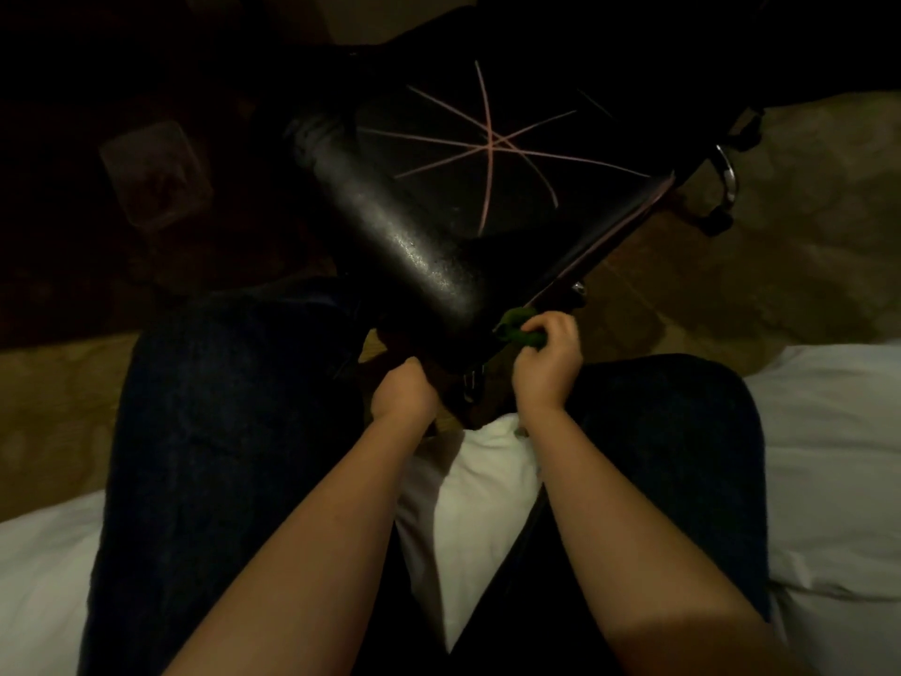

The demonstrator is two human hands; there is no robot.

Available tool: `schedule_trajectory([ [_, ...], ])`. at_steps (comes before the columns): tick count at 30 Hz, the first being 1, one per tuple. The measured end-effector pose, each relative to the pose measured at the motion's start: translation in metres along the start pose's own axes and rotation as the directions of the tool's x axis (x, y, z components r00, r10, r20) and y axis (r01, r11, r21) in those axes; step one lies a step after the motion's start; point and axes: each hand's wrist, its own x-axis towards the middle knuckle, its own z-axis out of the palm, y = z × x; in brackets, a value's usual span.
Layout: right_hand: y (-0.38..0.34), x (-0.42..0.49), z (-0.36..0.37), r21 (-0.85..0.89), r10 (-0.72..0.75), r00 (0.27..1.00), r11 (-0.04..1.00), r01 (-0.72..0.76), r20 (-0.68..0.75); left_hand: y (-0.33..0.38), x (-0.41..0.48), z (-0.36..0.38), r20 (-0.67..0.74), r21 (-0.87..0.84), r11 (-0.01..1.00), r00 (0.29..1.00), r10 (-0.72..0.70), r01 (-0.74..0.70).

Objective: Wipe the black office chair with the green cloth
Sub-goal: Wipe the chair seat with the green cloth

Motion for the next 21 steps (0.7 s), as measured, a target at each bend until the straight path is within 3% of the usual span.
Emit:
schedule_trajectory([
  [3,0.008,0.014,-0.006,-0.014,0.047,0.999,0.999,-0.047,0.009,0.002,-0.001,0.001,-0.004,0.003,0.999,0.999,0.033,-0.033],
  [11,0.007,-0.01,0.001,-0.067,-0.062,0.981,0.995,0.075,0.186,-0.001,-0.001,0.004,0.051,-0.048,0.982,0.982,0.183,-0.181],
  [17,0.002,-0.025,0.004,-0.113,-0.15,0.957,0.977,0.182,0.247,-0.008,0.002,0.009,0.107,-0.073,0.984,0.98,0.169,-0.162],
  [21,-0.004,-0.039,0.011,-0.13,-0.221,0.89,0.947,0.294,0.4,-0.004,0.004,0.01,0.098,-0.011,0.979,0.974,0.206,-0.206],
])
